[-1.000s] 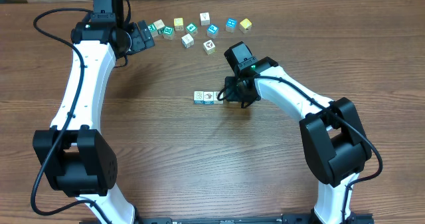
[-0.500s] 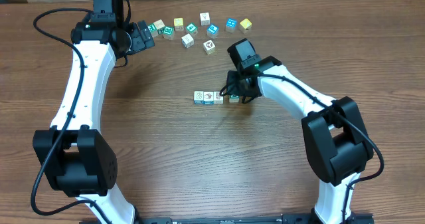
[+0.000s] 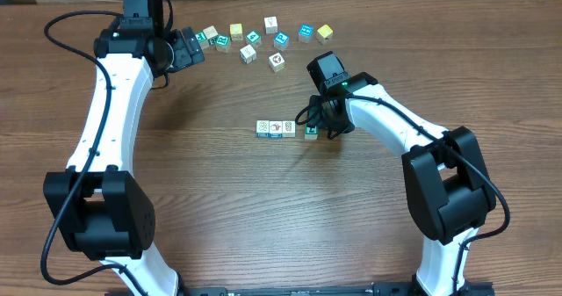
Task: Form a horizontal line
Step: 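Lower the L block onto the table right of the pineapple block, then open the right gripper and release the L block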
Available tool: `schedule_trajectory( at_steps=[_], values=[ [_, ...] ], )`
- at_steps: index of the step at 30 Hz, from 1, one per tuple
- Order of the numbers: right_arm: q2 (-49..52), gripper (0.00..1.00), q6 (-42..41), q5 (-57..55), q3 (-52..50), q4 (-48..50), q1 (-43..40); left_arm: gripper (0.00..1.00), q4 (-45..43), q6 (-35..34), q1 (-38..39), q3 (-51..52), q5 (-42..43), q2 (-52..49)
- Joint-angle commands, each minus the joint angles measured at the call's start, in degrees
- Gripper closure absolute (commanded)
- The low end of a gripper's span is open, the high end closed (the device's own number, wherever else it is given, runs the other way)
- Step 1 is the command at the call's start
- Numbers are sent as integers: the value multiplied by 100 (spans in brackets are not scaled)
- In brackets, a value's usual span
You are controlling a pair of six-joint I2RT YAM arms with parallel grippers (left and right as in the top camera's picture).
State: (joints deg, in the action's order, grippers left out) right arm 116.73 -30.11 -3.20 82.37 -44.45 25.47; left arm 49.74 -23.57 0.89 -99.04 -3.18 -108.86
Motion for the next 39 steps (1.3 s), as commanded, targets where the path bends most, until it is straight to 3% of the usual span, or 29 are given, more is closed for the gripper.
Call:
schedule_trajectory(
  at_steps=[1,15,39],
  values=[
    [-57,48,-203,-374,-59,46,-22,0,-11,46,26,-46,22,35],
    [-57,48,-313,-514,-59,212,-225,0,-11,46,31,-46,22,35],
    [-57,49,-308,-363,-63,-527,-424,0,-11,46,31,-46,22,35]
  ],
)
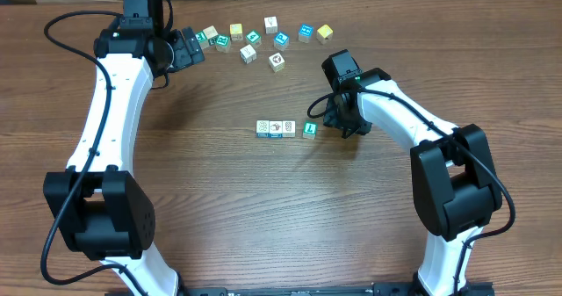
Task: Form a horizontal line
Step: 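Open the right gripper and release the L block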
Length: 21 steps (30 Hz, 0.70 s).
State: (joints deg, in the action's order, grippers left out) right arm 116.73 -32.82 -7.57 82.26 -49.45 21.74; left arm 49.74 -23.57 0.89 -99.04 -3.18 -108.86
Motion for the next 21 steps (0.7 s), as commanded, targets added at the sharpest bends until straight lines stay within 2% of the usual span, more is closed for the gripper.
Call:
schedule_trajectory(
  at_steps=[1,11,16,21],
  values=[
    [-57,49,-26,107,-52,-46,-50,0,-11,46,31,-46,22,35],
    [-57,50,-11,748,-57,-79,-28,0,-11,46,31,-46,22,35],
    [-57,56,4,752,-57,-74,17,0,-11,46,31,-46,22,35],
    [-57,57,4,750,-57,-61,15,0,-11,46,31,-46,22,35]
  ],
)
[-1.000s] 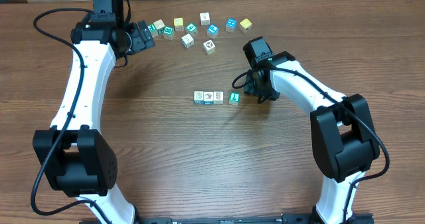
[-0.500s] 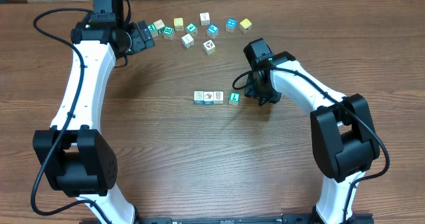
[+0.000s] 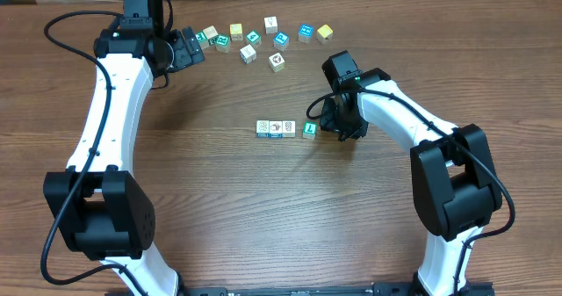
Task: Form a horizontal line
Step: 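Open the right gripper and release the L block, then push the L block leftward against the row with the right gripper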
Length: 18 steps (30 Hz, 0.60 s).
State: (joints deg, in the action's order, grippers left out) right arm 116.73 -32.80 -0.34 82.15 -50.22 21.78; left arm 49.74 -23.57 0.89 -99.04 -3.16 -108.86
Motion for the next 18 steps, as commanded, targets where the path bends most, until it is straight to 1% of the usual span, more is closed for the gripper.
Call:
schedule_trajectory(
  at_steps=[1,15,18],
  values=[
    [-57,57,2,28,-46,17,11,0,-11,46,31,-46,20,35],
    [-57,57,2,31,-46,13,11,0,-11,48,31,-46,20,35],
    [-57,60,2,28,-46,15,11,0,-11,46,31,-46,20,35]
  ],
)
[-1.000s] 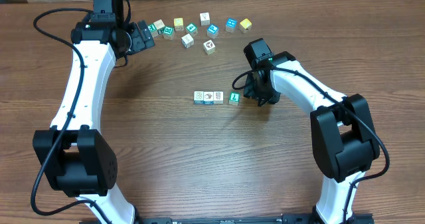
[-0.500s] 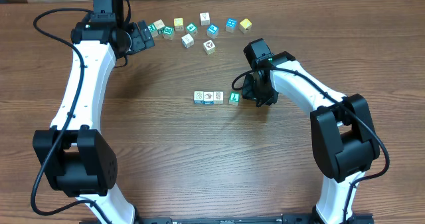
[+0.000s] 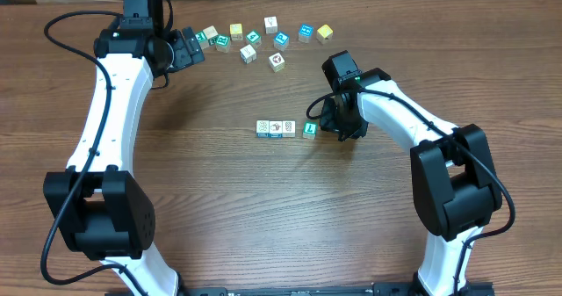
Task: Form a horizontal line
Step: 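Push the L block leftward against the row with the right gripper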
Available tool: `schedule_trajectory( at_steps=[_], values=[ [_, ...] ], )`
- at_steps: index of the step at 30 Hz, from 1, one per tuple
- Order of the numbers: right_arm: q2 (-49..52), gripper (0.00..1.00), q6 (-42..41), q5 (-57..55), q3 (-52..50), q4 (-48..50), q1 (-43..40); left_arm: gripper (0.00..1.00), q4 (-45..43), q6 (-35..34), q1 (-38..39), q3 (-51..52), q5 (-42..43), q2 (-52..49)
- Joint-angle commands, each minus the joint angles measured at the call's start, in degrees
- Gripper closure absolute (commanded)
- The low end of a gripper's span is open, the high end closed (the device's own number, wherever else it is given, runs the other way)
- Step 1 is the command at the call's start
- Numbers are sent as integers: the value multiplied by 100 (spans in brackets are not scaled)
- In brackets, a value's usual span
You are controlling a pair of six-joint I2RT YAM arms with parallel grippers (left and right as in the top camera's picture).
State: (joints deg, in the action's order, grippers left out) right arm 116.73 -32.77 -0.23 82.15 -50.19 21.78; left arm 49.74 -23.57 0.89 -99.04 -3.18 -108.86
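Note:
Three picture blocks [image 3: 276, 127] lie side by side in a short horizontal row at mid-table. A green block [image 3: 309, 130] sits just right of that row, with a small gap between them. My right gripper [image 3: 328, 126] hangs low right beside the green block's right side; its fingers are hidden under the wrist, so its state does not show. My left gripper [image 3: 191, 48] rests at the far left with its fingers spread and empty, next to the scattered blocks.
Several loose blocks [image 3: 270, 38] are scattered along the far edge, from a cream one [image 3: 211, 34] on the left to a yellow one [image 3: 325, 32] on the right. Cables trail from both arms.
My right gripper first covered the green block at the right end of the row. Then it stood clear to the right, with the block left on the table. After that it came back close beside the block and has stayed there. The left arm never moved.

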Motion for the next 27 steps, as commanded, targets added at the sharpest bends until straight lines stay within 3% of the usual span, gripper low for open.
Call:
schedule_trajectory(
  at_steps=[1,5,27],
  values=[
    [-57,63,-2,17,-46,13,11,0,-11,46,31,-46,22,35],
    [-57,75,-2,17,-46,15,11,0,-11,46,31,-46,22,35],
    [-57,96,22,15,-46,13,11,0,-11,48,31,-46,22,35]
  ],
)
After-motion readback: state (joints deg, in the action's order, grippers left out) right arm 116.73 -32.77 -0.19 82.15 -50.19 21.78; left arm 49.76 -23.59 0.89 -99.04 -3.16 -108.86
